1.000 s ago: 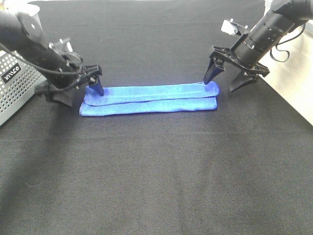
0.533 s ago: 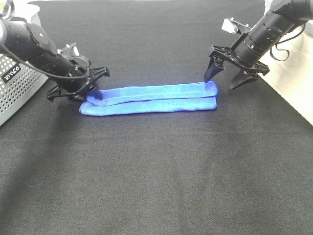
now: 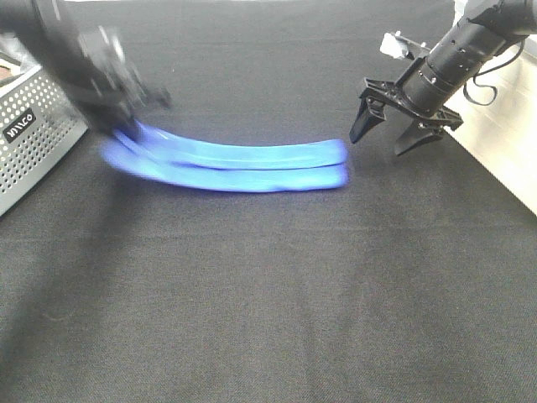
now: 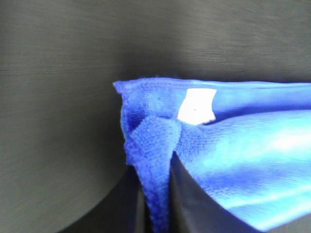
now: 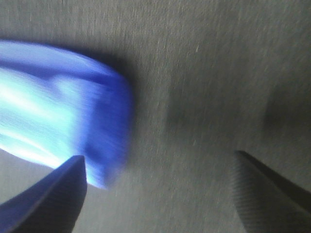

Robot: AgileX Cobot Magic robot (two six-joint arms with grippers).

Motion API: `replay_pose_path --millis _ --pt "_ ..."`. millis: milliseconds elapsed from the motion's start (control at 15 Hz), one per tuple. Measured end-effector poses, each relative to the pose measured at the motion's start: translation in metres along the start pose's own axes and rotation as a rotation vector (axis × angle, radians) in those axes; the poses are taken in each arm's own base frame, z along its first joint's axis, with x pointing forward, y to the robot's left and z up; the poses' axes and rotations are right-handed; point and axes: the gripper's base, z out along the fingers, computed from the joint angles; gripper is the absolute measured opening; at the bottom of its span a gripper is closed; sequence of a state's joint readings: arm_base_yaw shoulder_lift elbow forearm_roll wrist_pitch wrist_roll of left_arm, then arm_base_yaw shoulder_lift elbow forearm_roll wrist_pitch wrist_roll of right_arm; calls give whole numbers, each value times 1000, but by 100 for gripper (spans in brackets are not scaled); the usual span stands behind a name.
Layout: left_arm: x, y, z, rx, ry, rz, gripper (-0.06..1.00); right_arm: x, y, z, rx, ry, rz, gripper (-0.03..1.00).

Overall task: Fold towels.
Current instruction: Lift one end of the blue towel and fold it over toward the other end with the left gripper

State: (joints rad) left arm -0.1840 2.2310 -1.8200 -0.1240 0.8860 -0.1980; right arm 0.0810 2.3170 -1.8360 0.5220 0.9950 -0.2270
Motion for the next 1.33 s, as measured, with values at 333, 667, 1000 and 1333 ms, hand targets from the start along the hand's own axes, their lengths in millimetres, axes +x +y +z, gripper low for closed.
replay_pose_path --millis 333,667,1000,1333 --pt "-8 -62 -57 65 31 13 7 5 3 -4 -16 53 -3 76" --pt "30 -158 -18 216 56 -7 7 4 13 -23 -21 29 0 76" --pt "40 -177 26 327 82 -143 36 4 21 -40 -34 22 -9 76" --pt "28 -188 21 452 -41 -212 73 8 24 -41 -56 61 -1 76"
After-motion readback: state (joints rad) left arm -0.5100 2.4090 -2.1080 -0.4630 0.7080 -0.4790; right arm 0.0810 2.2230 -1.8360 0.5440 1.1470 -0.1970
